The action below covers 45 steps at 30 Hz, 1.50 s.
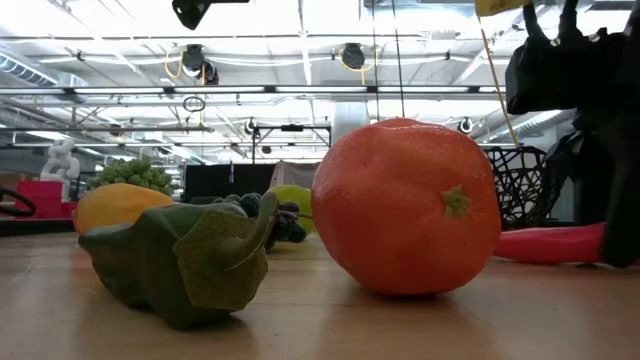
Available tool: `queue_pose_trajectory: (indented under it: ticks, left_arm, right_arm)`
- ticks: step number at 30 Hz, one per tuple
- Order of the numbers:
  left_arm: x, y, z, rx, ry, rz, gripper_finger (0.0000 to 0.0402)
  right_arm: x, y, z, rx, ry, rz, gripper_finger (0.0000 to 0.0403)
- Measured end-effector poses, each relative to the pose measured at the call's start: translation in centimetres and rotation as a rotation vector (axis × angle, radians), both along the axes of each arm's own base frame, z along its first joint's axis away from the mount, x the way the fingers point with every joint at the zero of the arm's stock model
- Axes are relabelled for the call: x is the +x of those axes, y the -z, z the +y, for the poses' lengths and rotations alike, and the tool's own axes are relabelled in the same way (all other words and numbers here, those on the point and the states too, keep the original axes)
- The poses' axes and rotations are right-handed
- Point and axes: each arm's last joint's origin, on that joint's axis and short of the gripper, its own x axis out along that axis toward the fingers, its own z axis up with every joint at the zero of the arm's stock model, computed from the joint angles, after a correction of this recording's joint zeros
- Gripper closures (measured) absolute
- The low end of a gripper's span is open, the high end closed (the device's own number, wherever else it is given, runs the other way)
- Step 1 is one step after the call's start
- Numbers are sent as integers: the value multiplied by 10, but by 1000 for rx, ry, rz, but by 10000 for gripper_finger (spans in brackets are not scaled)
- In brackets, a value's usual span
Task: Build produce basket
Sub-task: Put the orange carrot into the black wire basket
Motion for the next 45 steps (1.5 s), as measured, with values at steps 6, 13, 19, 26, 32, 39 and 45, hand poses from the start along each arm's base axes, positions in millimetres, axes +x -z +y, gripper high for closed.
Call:
queue_pose_trajectory:
  ticks: [6,13,19,26,32,39,45]
  left_arm:
    - [1,-2,0,-7,1,-19,371]
    - [3,-9,-2,-35,5,-93,371]
    - [10,-8,-14,-28,46,-145,370]
    - [37,4,-20,2,122,-219,327]
    - [60,26,-18,113,112,-224,200]
    - [82,39,-11,189,30,-309,97]
    - [97,59,-8,235,22,-296,101]
  right_arm:
    - [-4,-6,1,83,-28,54,305]
    - [-11,-43,-2,213,-44,-23,304]
    - [-19,-82,-14,132,-83,-246,304]
    - [-20,-118,-43,-217,-201,-482,304]
    - [-12,-132,-62,-427,-265,-544,297]
    - [-2,-130,-69,-480,-291,-541,292]
    - [10,-127,-68,-500,-307,-574,292]
